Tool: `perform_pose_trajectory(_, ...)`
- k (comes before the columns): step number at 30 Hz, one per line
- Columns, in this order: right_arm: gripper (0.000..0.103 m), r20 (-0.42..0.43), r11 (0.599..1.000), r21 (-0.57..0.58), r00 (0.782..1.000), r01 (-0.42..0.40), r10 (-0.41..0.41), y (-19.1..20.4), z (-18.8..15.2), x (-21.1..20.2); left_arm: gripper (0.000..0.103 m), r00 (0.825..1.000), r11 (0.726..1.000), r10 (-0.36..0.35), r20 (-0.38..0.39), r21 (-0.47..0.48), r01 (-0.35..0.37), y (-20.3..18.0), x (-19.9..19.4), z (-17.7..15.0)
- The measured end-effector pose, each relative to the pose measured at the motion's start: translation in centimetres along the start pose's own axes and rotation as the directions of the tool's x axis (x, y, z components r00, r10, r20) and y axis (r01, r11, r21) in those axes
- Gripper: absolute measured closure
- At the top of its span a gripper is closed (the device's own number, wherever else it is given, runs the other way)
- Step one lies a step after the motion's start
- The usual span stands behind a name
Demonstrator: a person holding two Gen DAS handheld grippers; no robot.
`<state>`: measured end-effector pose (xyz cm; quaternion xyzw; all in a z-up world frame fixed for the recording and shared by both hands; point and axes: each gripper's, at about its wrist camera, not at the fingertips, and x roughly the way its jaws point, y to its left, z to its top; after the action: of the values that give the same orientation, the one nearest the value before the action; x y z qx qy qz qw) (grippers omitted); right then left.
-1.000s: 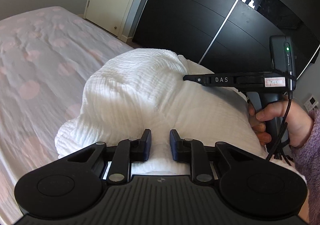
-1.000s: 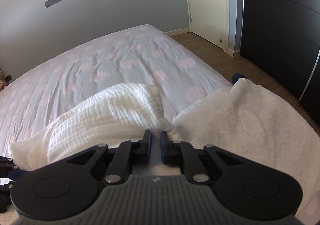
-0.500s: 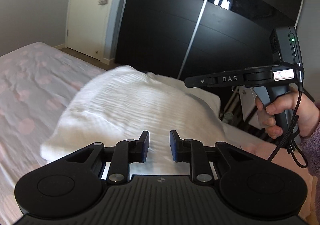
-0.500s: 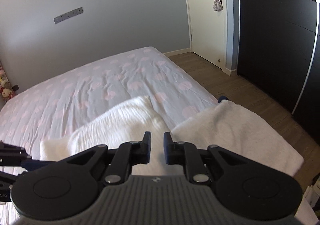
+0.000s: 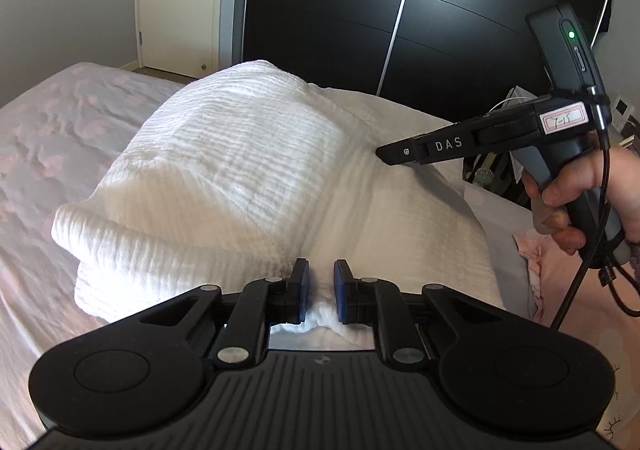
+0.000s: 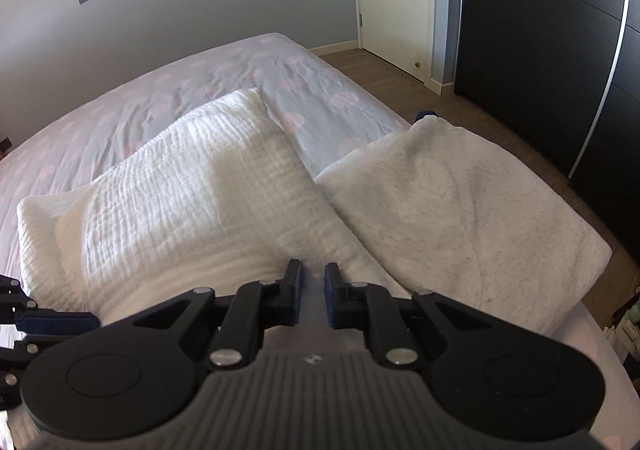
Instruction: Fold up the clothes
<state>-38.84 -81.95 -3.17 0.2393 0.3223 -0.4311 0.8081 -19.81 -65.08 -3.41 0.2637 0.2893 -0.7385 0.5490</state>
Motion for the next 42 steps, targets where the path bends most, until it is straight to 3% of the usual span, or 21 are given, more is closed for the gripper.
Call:
perform_pose_trajectory(10, 0.086, 0.089, 1.000, 0.018, 0.996, -0.016, 0.014, 1.3, -0.6, -6.2, 0.088, 0.996, 0.999, 0.032, 0.081, -0.041, -0.029, -0.4, -3.4, -0.4)
perform_pose_trajectory(14, 0.070, 0.129, 1.000, -0.027, 0.992, -0.011, 0.014, 2.9, -1.1, -9.3, 0.083, 0.993, 0.998, 0.044, 0.110, -0.042, -0.040, -0.9, -5.1, -0.8)
perform_pose_trajectory(16, 0.067, 0.152, 0.999, -0.050, 0.988, -0.005, 0.012, 3.9, -1.4, -10.9, 0.079, 0.990, 0.997, 0.056, 0.130, -0.052, -0.050, -1.1, -6.3, -1.0)
perform_pose_trajectory(18, 0.055, 0.179, 0.998, -0.068, 0.984, 0.007, 0.006, 4.8, -1.8, -12.6, 0.073, 0.986, 0.996, 0.065, 0.155, -0.064, -0.055, -1.3, -7.4, -1.2)
perform_pose_trajectory(20, 0.046, 0.213, 0.997, -0.075, 0.977, 0.020, -0.004, 5.7, -2.4, -14.2, 0.062, 0.980, 0.995, 0.079, 0.184, -0.075, -0.066, -1.6, -8.6, -1.4)
perform_pose_trajectory(23, 0.028, 0.261, 0.997, -0.071, 0.965, 0.032, -0.013, 6.8, -3.5, -16.3, 0.055, 0.965, 0.992, 0.113, 0.236, -0.079, -0.097, -2.3, -10.5, -1.9)
perform_pose_trajectory(26, 0.024, 0.301, 0.997, -0.061, 0.953, 0.040, -0.019, 8.0, -4.9, -18.2, 0.047, 0.950, 0.988, 0.147, 0.274, -0.084, -0.128, -3.0, -12.1, -2.5)
perform_pose_trajectory(27, 0.017, 0.310, 0.997, -0.057, 0.950, 0.044, -0.025, 8.3, -5.4, -18.7, 0.045, 0.945, 0.987, 0.158, 0.286, -0.086, -0.138, -3.3, -12.7, -2.7)
perform_pose_trajectory(32, 0.015, 0.347, 0.998, -0.006, 0.936, 0.064, -0.058, 9.9, -7.7, -20.4, 0.029, 0.920, 0.972, 0.236, 0.314, -0.081, -0.221, -4.8, -14.2, -3.8)
perform_pose_trajectory(35, 0.008, 0.358, 0.995, 0.058, 0.929, 0.080, -0.096, 10.6, -9.1, -20.7, 0.029, 0.900, 0.962, 0.271, 0.341, -0.063, -0.265, -5.8, -15.0, -4.9)
perform_pose_trajectory(37, 0.002, 0.370, 0.989, 0.115, 0.920, 0.093, -0.130, 10.8, -10.1, -20.9, 0.028, 0.897, 0.957, 0.287, 0.337, -0.068, -0.281, -6.3, -15.3, -5.6)
perform_pose_trajectory(42, 0.001, 0.407, 0.964, 0.220, 0.885, 0.147, -0.228, 11.2, -12.8, -21.7, 0.025, 0.884, 0.938, 0.345, 0.317, -0.095, -0.332, -7.3, -15.5, -7.2)
